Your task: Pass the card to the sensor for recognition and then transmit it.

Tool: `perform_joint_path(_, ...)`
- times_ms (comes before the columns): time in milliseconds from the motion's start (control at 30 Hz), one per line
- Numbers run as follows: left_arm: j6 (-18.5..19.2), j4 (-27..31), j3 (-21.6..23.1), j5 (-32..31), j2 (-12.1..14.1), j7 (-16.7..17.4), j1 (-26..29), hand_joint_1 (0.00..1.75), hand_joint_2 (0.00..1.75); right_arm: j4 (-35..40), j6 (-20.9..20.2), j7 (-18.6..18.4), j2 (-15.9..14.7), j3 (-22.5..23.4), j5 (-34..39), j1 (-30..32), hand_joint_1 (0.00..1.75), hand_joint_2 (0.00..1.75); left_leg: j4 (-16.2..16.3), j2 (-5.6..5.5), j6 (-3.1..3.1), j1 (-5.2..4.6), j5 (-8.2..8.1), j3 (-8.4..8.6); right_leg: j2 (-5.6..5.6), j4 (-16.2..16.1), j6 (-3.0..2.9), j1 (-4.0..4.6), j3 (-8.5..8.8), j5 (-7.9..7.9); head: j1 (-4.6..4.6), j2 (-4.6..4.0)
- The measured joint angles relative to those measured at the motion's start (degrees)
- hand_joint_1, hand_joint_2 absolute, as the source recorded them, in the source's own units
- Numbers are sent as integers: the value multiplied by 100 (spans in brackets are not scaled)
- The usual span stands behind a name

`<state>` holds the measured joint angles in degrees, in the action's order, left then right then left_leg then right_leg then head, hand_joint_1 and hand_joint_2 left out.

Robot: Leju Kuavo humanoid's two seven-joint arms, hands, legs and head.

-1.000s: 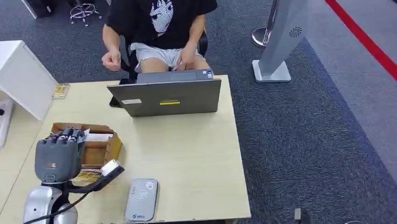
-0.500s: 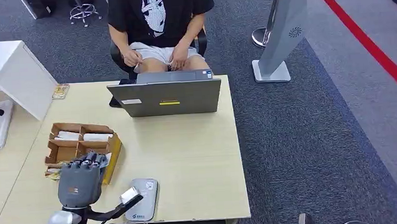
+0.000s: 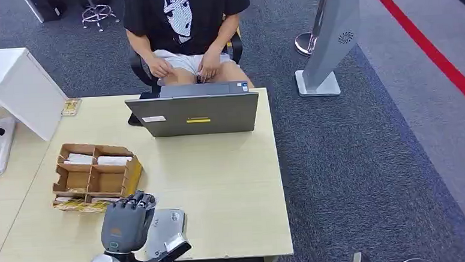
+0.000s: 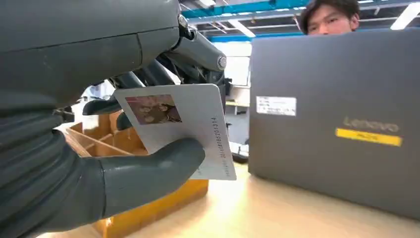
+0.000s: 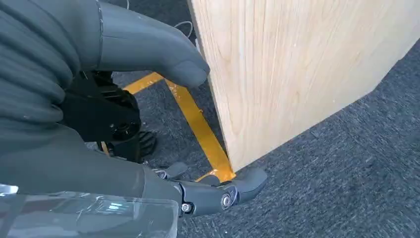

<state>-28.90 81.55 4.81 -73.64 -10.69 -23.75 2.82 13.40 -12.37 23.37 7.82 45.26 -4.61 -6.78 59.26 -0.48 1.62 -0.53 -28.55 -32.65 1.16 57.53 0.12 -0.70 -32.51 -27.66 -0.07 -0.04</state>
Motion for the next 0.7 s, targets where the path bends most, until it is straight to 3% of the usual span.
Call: perform_joint_path(700,142,-1064,877,138,-236,-103,-12,175,175,0,-7,2,2,105,-61,8,0,175,0,-1,0,-2,0,0,0,0,1,-1,0,0,0,0)
